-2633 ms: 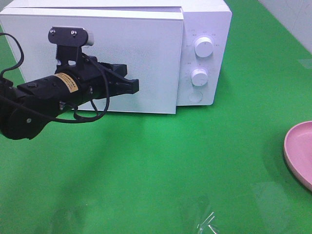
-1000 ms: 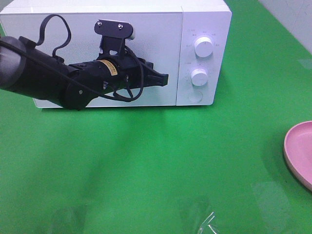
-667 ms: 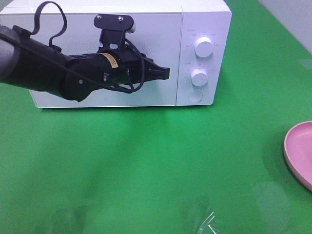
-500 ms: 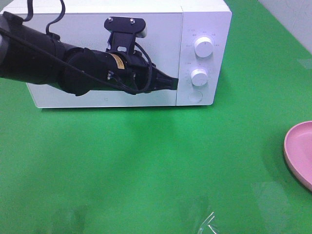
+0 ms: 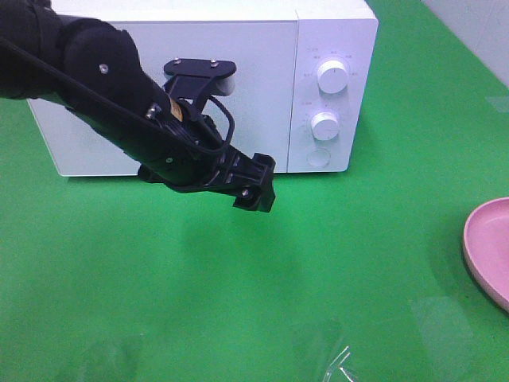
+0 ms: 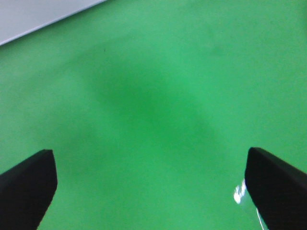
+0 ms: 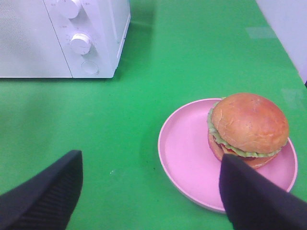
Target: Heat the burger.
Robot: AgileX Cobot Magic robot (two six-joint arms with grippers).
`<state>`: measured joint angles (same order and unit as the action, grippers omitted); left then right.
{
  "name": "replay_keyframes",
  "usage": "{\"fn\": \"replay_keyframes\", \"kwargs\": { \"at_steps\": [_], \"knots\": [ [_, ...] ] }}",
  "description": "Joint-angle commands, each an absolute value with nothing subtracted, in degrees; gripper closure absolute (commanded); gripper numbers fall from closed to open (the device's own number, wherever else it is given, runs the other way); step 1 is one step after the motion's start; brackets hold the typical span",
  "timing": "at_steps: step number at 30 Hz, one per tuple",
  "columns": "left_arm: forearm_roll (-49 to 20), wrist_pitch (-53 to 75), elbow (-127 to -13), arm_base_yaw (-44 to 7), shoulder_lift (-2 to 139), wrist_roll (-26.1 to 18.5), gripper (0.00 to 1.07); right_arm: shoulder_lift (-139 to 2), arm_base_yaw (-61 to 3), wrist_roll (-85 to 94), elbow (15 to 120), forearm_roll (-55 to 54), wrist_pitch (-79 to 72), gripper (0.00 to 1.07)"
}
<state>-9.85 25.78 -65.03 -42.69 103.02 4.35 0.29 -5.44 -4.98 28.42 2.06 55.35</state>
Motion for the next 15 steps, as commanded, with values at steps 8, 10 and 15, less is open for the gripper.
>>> {"fn": "replay_keyframes", "kwargs": {
  "at_steps": [8,10,15],
  "knots": [
    [-10.9,45.9,-65.4,-42.8,95.7,4.9,0.07,1.8,-5.2,-4.4,28.4,2.0,55.0,0.32],
    [-10.9,48.4,-65.4,-41.7,94.4,6.2,0.07,1.8,-5.2,-4.4,28.4,2.0,55.0,0.32],
    [-10.5,54.0,-65.4,-34.5,91.7,6.7,0.07,1.8,-5.2,-4.4,28.4,2.0,55.0,0.32]
  ]
}}
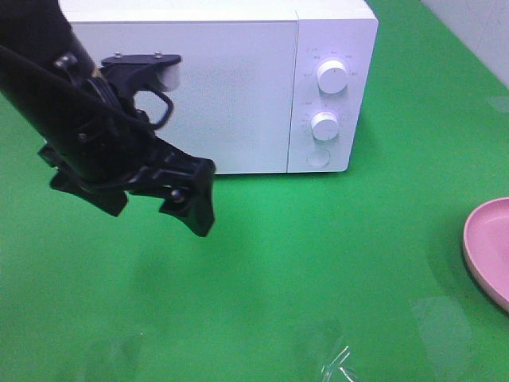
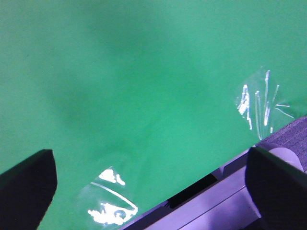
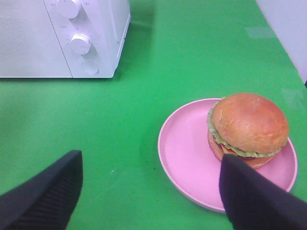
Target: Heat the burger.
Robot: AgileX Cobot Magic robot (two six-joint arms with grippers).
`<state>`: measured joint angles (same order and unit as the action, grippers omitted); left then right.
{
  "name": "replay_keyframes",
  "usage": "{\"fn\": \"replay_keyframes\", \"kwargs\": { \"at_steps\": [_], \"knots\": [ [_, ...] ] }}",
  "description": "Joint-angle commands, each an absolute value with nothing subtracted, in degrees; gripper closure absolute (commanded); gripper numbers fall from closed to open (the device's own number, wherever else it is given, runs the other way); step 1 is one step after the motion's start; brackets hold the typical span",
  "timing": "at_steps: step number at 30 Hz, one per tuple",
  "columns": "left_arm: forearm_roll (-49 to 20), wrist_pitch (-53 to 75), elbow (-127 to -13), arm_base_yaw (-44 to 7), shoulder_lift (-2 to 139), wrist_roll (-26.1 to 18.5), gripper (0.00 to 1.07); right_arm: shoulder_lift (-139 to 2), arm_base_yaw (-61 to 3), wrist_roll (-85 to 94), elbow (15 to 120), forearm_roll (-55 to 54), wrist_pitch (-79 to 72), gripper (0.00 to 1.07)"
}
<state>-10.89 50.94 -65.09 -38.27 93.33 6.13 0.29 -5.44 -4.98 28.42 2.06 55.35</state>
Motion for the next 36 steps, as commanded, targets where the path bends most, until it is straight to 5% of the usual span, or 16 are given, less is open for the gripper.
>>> {"fn": "replay_keyframes", "kwargs": {
  "at_steps": [1,9,21,36],
  "knots": [
    [-10.5,56.0,-65.4,-31.0,90.8,6.5,0.07,1.8,-5.2,-4.4,28.4,2.0,55.0,0.32],
    [-10.4,66.7,-65.4,-14.6,86.0,2.3,0.07,1.8,-5.2,-4.4,28.4,2.0,55.0,0.32],
    [-8.0,70.6,-58.0,0.8,74.3,0.0,0.07,1.8,-5.2,-4.4,28.4,2.0,55.0,0.32],
    [-8.4,65.4,-39.5,2.2,51.5,-1.6,0.07,1.8,-5.2,-4.4,28.4,2.0,55.0,0.32]
  ]
}}
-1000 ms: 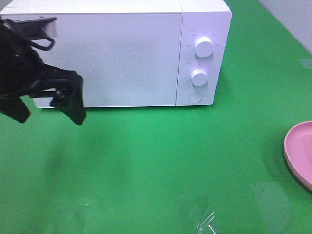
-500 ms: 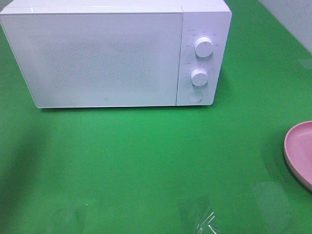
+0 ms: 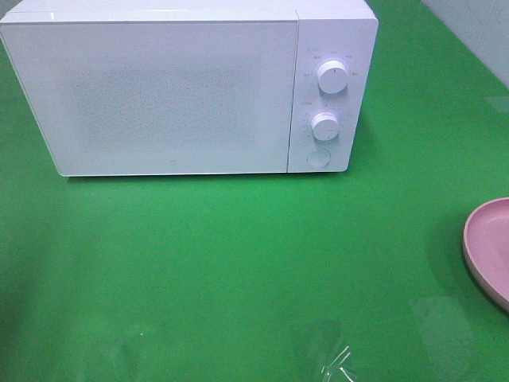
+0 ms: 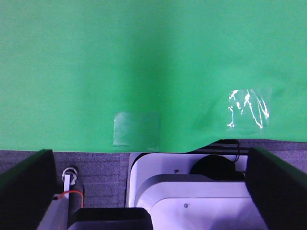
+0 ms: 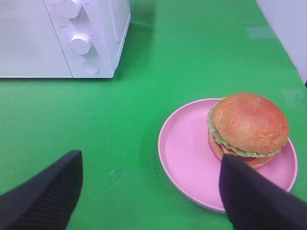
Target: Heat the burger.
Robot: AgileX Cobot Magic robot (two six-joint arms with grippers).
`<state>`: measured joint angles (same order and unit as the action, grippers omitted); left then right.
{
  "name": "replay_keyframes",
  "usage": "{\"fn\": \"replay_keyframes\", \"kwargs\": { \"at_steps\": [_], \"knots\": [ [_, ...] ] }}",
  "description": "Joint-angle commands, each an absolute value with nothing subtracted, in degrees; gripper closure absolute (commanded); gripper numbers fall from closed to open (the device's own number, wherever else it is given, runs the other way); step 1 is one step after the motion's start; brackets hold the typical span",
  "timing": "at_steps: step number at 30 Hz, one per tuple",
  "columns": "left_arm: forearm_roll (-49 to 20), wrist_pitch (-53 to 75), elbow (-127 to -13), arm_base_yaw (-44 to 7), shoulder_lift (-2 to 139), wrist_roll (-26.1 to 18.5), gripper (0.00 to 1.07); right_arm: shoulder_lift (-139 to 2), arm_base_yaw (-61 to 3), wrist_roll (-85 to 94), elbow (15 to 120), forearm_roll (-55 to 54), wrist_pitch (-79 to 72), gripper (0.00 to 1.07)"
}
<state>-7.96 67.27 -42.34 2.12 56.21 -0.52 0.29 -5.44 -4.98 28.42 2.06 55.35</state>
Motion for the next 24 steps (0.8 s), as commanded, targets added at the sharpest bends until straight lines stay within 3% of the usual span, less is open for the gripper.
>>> {"fn": "replay_keyframes", "kwargs": {
  "at_steps": [1,9,24],
  "knots": [
    [-8.4,64.4,-37.6,2.2,48.0,-2.1,0.07,1.8,-5.2,-4.4,28.4,2.0,55.0,0.32],
    [-8.4,61.4,-29.5,2.2,32.6,-3.4,0.07,1.8,-5.2,-4.4,28.4,2.0,55.0,0.32],
    [-8.7,61.4,-29.7,2.2,10.9,-3.4,0.07,1.8,-5.2,-4.4,28.4,2.0,55.0,0.32]
  ]
}}
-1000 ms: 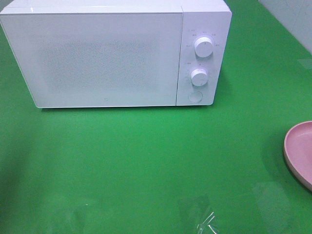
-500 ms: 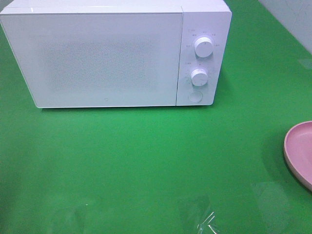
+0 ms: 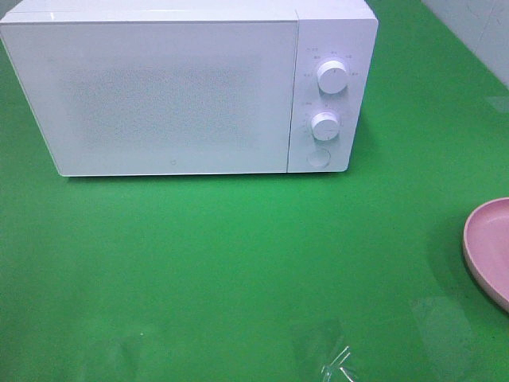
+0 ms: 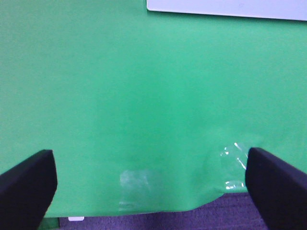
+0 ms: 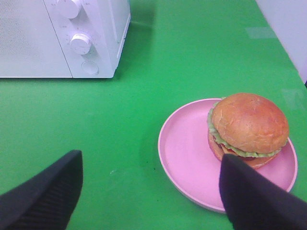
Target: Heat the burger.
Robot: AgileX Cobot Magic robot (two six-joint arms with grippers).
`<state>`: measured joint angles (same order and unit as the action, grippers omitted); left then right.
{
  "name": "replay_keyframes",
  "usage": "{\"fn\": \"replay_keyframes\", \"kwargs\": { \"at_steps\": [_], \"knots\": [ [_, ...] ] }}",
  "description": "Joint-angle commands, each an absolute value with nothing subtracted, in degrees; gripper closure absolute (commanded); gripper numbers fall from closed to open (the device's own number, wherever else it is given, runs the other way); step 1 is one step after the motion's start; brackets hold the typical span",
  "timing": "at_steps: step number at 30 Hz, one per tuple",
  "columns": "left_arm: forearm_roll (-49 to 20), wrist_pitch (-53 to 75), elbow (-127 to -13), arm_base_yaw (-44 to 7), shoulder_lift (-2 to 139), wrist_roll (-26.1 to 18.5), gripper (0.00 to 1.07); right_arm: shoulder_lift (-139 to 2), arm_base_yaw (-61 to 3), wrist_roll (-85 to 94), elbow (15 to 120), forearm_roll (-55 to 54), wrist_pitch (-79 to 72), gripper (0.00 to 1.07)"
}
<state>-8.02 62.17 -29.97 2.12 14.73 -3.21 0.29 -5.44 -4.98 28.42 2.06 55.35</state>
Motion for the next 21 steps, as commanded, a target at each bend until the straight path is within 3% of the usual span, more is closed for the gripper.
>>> {"fn": "replay_keyframes", "kwargs": {
  "at_steps": [1,11,21],
  "knots": [
    [-8.5,61.4,-29.7,2.2,9.7,-3.4,0.07,1.8,-5.2,-4.4,28.4,2.0,55.0,0.32],
    [-8.8,61.2,-29.7,2.2,-1.9,-3.4,0.07,1.8,-5.2,-4.4,28.4,2.0,55.0,0.32],
    [-8.8,61.2,-29.5,2.2,-1.7,-3.4,0.07,1.8,-5.2,-4.4,28.4,2.0,55.0,0.32]
  ]
}}
